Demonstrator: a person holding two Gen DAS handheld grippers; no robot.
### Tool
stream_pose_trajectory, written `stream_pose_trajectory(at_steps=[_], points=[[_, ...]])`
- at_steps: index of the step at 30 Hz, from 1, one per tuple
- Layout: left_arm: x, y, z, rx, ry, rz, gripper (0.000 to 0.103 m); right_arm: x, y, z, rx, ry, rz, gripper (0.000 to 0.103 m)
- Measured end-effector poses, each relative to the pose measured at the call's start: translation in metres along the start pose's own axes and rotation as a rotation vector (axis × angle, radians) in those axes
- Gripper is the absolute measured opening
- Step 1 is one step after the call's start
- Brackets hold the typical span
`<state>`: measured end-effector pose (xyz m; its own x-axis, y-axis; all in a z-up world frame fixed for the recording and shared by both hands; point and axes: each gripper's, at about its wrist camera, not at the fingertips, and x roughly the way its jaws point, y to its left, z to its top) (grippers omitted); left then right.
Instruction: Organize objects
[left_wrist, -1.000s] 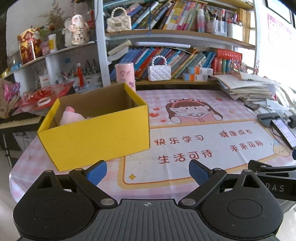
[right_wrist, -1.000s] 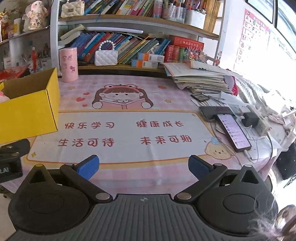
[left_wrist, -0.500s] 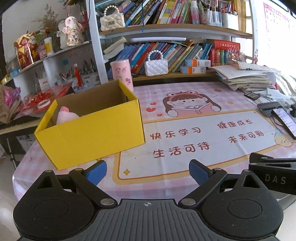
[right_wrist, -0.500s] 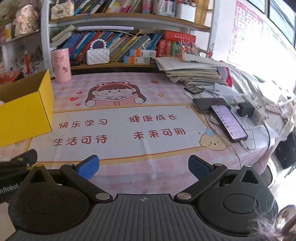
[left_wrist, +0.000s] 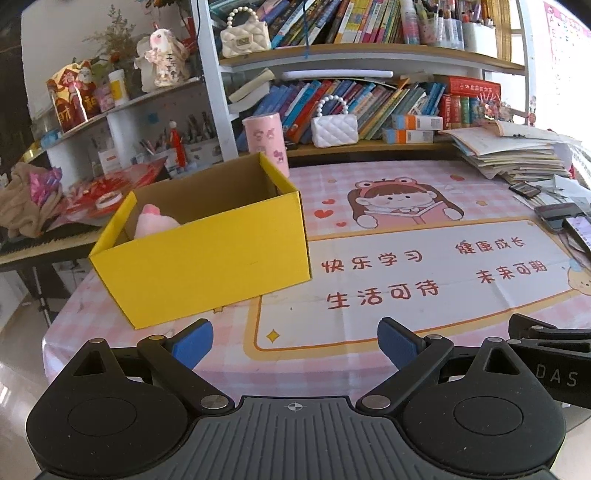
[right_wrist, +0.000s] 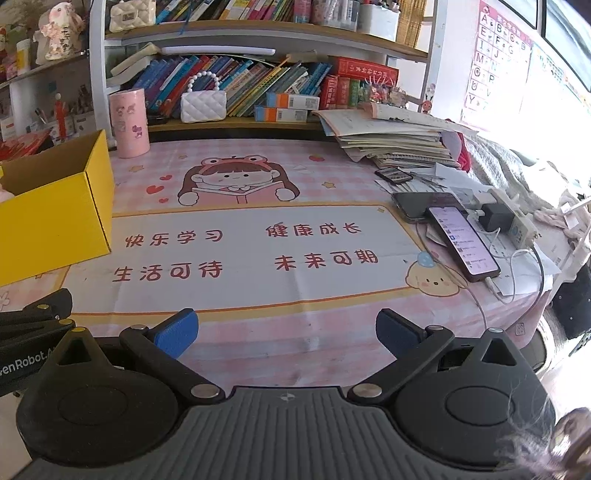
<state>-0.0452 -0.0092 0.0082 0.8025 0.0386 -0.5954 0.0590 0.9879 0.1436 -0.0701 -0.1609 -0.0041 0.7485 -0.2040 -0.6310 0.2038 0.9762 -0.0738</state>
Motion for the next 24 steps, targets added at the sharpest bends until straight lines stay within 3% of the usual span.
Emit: stream_pose_trajectory(at_steps=[24], points=[[0.0018,0.007,0.0004,-0.045,0.013,-0.012,0.1,0.0056,0.0032,-0.0012,-0.025,0.006,-0.007,0.103]])
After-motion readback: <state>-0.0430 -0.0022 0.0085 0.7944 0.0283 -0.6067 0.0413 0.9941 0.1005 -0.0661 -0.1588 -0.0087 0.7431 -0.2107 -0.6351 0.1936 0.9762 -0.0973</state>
